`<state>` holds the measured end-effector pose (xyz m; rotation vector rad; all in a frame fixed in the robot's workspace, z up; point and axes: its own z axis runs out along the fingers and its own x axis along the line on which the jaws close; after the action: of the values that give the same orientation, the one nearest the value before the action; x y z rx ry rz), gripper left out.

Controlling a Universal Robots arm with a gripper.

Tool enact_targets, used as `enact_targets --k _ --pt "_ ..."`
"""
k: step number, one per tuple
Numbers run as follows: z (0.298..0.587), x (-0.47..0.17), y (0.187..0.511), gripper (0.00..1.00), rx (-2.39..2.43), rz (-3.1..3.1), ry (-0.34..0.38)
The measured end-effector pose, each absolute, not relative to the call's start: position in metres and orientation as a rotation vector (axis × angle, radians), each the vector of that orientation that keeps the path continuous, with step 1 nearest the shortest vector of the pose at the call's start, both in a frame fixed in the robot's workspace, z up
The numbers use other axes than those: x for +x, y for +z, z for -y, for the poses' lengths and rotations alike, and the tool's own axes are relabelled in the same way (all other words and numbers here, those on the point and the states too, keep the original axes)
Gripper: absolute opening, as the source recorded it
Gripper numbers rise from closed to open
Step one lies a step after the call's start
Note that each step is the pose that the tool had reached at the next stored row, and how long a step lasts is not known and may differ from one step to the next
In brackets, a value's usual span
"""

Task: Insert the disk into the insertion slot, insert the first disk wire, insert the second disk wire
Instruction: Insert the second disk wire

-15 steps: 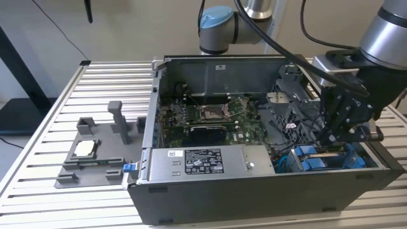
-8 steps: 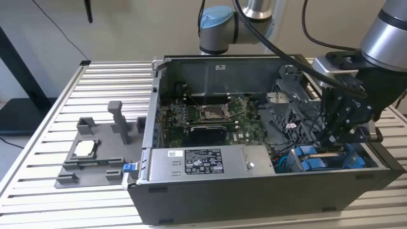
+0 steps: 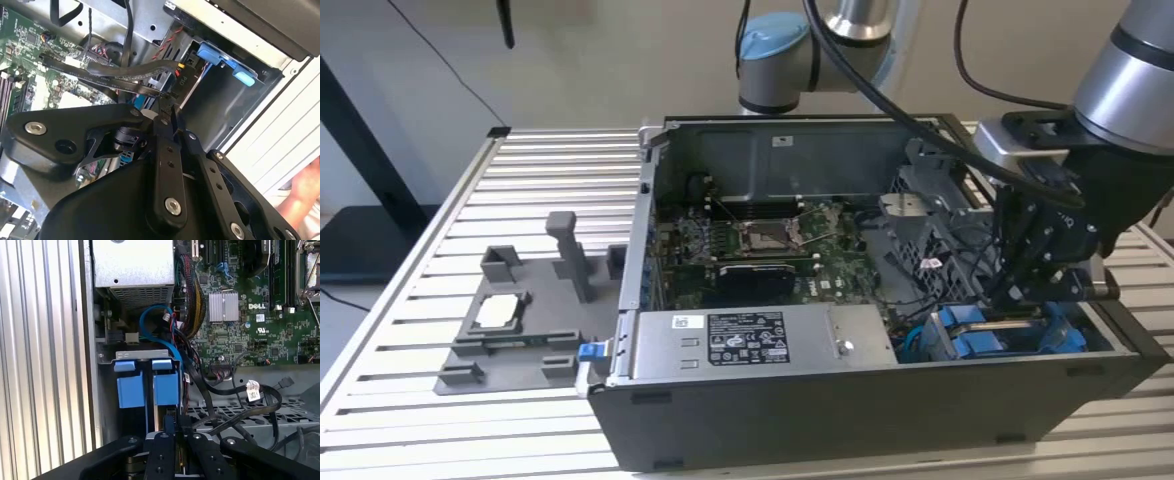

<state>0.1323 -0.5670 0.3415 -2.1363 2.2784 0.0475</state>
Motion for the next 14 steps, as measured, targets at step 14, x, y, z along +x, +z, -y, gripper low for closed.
enact_targets --k 14 --pt "0.5673 0.1329 0.3373 0.16 -2.131 -2.277 0.054"
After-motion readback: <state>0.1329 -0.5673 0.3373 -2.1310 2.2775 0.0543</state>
